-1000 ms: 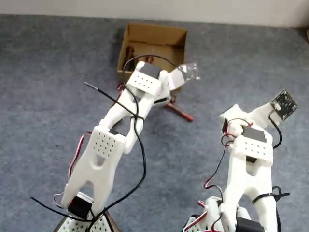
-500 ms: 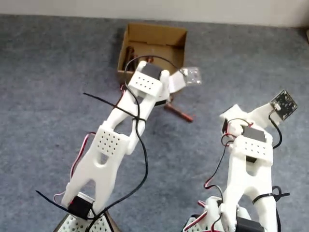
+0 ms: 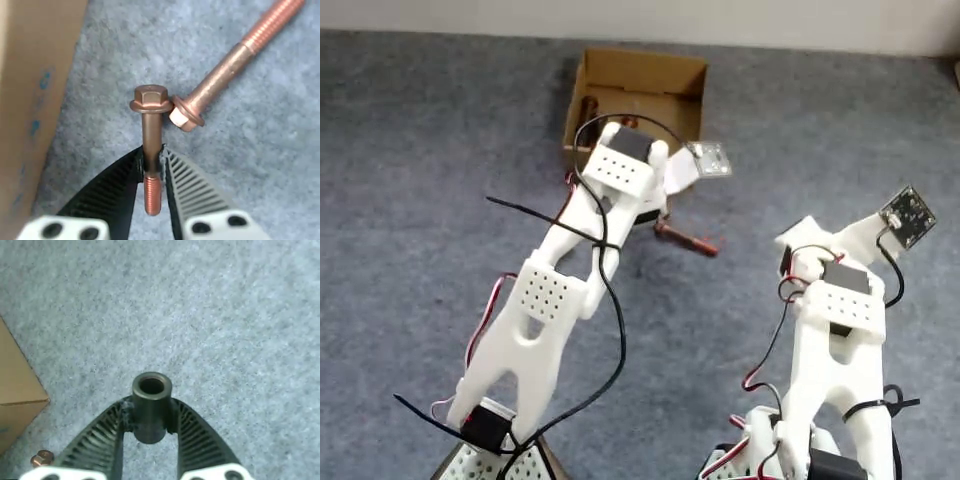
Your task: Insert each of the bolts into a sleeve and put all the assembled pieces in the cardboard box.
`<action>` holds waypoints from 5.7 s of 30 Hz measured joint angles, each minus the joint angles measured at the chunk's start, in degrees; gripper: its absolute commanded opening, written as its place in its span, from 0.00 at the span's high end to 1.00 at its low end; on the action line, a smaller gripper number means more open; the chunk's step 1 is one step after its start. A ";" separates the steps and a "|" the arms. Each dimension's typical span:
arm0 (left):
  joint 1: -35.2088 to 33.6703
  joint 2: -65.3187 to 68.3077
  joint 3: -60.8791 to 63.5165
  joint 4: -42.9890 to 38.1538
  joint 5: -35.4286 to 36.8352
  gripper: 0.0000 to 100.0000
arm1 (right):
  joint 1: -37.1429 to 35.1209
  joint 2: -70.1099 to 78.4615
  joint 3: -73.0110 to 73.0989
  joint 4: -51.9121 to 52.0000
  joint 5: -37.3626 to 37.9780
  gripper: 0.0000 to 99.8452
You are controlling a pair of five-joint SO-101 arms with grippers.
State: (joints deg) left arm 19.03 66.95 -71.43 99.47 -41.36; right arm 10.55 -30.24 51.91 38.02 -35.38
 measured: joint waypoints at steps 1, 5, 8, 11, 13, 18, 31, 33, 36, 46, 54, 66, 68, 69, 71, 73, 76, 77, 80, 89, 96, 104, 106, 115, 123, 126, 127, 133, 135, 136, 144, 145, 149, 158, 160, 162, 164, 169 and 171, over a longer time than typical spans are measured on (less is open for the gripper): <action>0.00 0.00 0.00 0.00 1.05 0.99 | 0.00 0.00 0.00 0.00 0.00 1.00; 0.00 -3.25 2.02 0.53 4.92 0.99 | 0.00 0.00 0.00 0.00 0.00 1.00; 0.00 -9.41 7.30 0.53 6.15 0.99 | 0.00 0.00 0.00 0.00 0.00 1.00; 0.09 -16.79 16.35 0.53 6.42 0.99 | 0.00 0.00 0.00 0.00 0.00 1.00; 0.26 -21.63 23.56 0.53 6.51 0.99 | 0.00 0.00 0.00 0.00 0.00 1.00; 1.05 -32.35 40.88 0.53 6.51 0.99 | 0.00 0.00 0.00 0.00 0.00 1.00; 1.14 -46.86 76.66 -18.11 9.76 0.88 | 0.00 0.00 1.05 0.00 0.00 1.00; 1.14 -47.38 79.03 -20.04 9.76 0.87 | 0.00 0.00 1.05 0.00 0.00 1.00; 1.14 -47.91 79.65 -20.48 10.73 0.87 | 0.00 0.00 1.05 0.00 0.00 1.00; 2.02 -48.62 77.27 -20.92 11.60 0.82 | 0.00 0.00 1.05 0.00 0.00 1.00; 1.93 -46.51 77.27 -24.18 11.60 0.87 | 0.00 0.00 1.05 0.00 0.00 1.00; 3.52 -41.23 76.22 -24.00 11.69 0.99 | 0.00 0.00 1.23 -0.18 0.00 1.00; 3.78 -42.64 76.22 -23.47 11.69 0.99 | 0.00 0.00 1.23 -0.18 0.00 1.00; 4.04 -43.78 76.22 -23.47 12.13 0.99 | 0.00 0.00 1.23 -0.18 0.00 1.00; 4.13 -47.56 77.01 -23.38 14.33 0.99 | 0.00 0.00 1.23 -0.18 0.00 1.00; 4.04 -52.66 78.59 -23.38 15.82 0.99 | -0.62 0.00 1.23 -0.18 0.00 1.00; 4.22 -61.01 82.11 -23.21 16.53 0.99 | -2.55 0.00 1.23 -0.18 0.00 1.00; 4.31 -63.91 83.34 -23.12 16.79 0.99 | -2.81 0.00 1.23 -0.18 0.00 1.00; 4.48 -71.91 85.71 -23.12 19.25 0.99 | -2.90 0.00 1.23 -0.18 0.00 1.00; 4.48 -87.03 90.81 -24.00 28.31 0.99 | -8.44 -11.43 4.31 4.75 2.46 1.00; 4.31 -97.67 101.71 -32.44 31.21 0.99 | -13.19 -27.96 10.99 5.01 2.73 1.00; 4.31 -109.10 110.95 -38.68 32.18 0.99 | -18.46 -31.56 13.01 5.27 6.68 1.00; 4.40 -111.65 112.79 -39.91 32.18 0.99 | -19.87 -31.65 13.45 5.27 6.95 1.00; 4.40 -126.86 122.37 -44.57 32.62 0.99 | -23.30 -31.65 13.63 5.27 8.44 1.00; 2.99 -139.16 127.30 -48.09 37.10 0.99 | -33.14 -31.65 13.71 5.27 11.52 1.00; 1.85 -145.14 129.85 -50.46 38.59 0.99 | -37.10 -31.65 13.71 5.27 11.52 1.00; 1.67 -147.60 131.08 -51.43 39.74 0.99 | -38.59 -31.65 13.71 5.27 11.96 1.00; 1.67 -163.60 137.32 -54.24 42.29 0.99 | -46.68 -31.65 13.71 5.01 18.11 1.00; 1.41 -168.44 138.81 -54.33 42.29 0.99 | -48.18 -31.65 13.71 3.78 19.96 1.00; 1.41 -169.67 138.99 -54.33 42.29 0.99 | -48.88 -31.65 13.71 2.90 21.19 1.00; 1.67 -170.55 139.52 -54.33 42.29 0.99 | -51.60 -42.64 16.62 0.88 25.23 1.00; 1.67 -170.55 139.52 -54.33 42.46 0.99 | -51.69 -45.36 18.02 0.79 25.41 1.00; 1.67 -170.55 139.52 -54.33 43.60 0.99 | -51.78 -54.59 22.59 -0.70 26.29 1.00; 9.05 -170.55 137.23 -54.51 46.68 0.99 | -52.22 -57.49 33.05 -8.09 37.54 1.00; 10.99 -170.55 137.14 -54.51 46.68 0.99 | -52.22 -57.58 33.32 -8.44 39.65 1.00; 12.48 -170.55 137.14 -54.51 46.68 0.99 | -52.22 -57.58 33.32 -8.53 40.70 1.00; 14.15 -170.55 137.14 -54.51 46.68 0.99 | -52.22 -57.58 33.32 -8.53 41.05 1.00; 14.42 -170.55 137.14 -54.51 46.68 0.99 | -53.45 -64.09 33.93 -8.53 41.32 1.00; 14.42 -170.55 137.14 -54.51 46.68 0.99 | -54.68 -68.84 35.08 -8.53 41.41 1.00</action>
State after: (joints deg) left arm 33.45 -103.60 65.71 44.97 5.32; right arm -44.13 -99.08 86.99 29.49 6.02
